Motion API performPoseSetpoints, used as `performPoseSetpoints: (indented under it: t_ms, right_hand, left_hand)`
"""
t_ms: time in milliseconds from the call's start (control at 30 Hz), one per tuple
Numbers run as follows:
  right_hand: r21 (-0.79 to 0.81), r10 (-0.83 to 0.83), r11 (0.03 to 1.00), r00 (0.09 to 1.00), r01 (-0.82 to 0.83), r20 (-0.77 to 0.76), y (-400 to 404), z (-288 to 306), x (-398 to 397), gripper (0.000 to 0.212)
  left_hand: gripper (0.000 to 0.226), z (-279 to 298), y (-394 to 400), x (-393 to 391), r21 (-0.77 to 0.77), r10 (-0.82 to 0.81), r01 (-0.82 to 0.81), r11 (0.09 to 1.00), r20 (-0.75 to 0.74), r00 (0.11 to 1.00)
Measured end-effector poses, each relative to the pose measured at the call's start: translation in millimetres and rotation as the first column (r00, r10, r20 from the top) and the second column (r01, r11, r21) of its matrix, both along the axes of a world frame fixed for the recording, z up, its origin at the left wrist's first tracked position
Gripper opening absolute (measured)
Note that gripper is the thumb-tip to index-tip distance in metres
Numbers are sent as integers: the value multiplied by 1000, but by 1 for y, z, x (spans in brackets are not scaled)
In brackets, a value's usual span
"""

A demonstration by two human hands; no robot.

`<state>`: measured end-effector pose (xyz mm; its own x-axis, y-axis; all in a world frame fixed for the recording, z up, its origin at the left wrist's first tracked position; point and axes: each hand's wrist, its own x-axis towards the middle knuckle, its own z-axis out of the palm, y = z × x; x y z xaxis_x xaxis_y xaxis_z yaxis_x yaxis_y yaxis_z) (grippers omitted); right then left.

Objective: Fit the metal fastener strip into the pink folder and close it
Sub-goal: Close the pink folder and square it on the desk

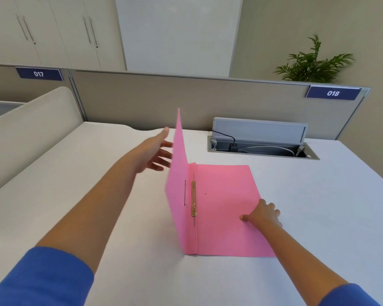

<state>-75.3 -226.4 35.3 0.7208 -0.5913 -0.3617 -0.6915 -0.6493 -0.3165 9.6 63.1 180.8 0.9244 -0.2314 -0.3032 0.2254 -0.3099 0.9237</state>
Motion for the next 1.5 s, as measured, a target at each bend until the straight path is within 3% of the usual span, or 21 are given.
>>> performPoseSetpoints:
  t_ms: [167,267,333,400,500,633,767,867,967,1200,1500]
  right_hand:
    - [161,-61,986,986,36,156,-15,-3,8,70]
    - [411,-154,910,960,45,235,-32,-1,10,40]
    - [600,-261,794,944,91,202,-38,2,8,21]
    - [764,-376,631,914,135,149,-43,3,6,23]
    - [829,-424,542,896,137,129,-47,-2,5,30]
    - [754,-327,651,929,88,174,-48,-7,8,21]
    - [618,-210,784,963,62,169,-38,-9,9,18]
    - [561,-162,827,969,31,185,-27,-9,9,27]
    - [569,-164,822,963,14,212,-19,-9,11,39]
    - [632,-196,775,942,-21,272,4,7,40,46]
    - [633,-206,774,941,-12,269,44,-2,83,42]
  left_hand:
    - [67,-39,-47,-13,-20,-184,183,983,-136,974]
    - [63,-69,-61,-21,34,-235,247,968,-207,950]
    - [56,-85,-65,-24,90,-194,218,972,-218,957]
    - [40,-96,-67,-27,175,-80,106,979,-151,985]
    - [10,-112,-64,-26,315,69,-53,948,-39,997]
    - [9,-128,-61,-30,379,157,-99,920,-126,980]
    - [24,-135,-64,-31,273,207,-157,949,-164,965]
    - [15,-141,-63,-30,171,293,-259,951,-216,931]
    - [18,-143,-56,-29,85,369,-359,929,-254,894]
    - [26,-122,-35,2,14,448,-451,892,-148,882]
    - [33,-132,-12,37,160,526,-513,843,-49,849]
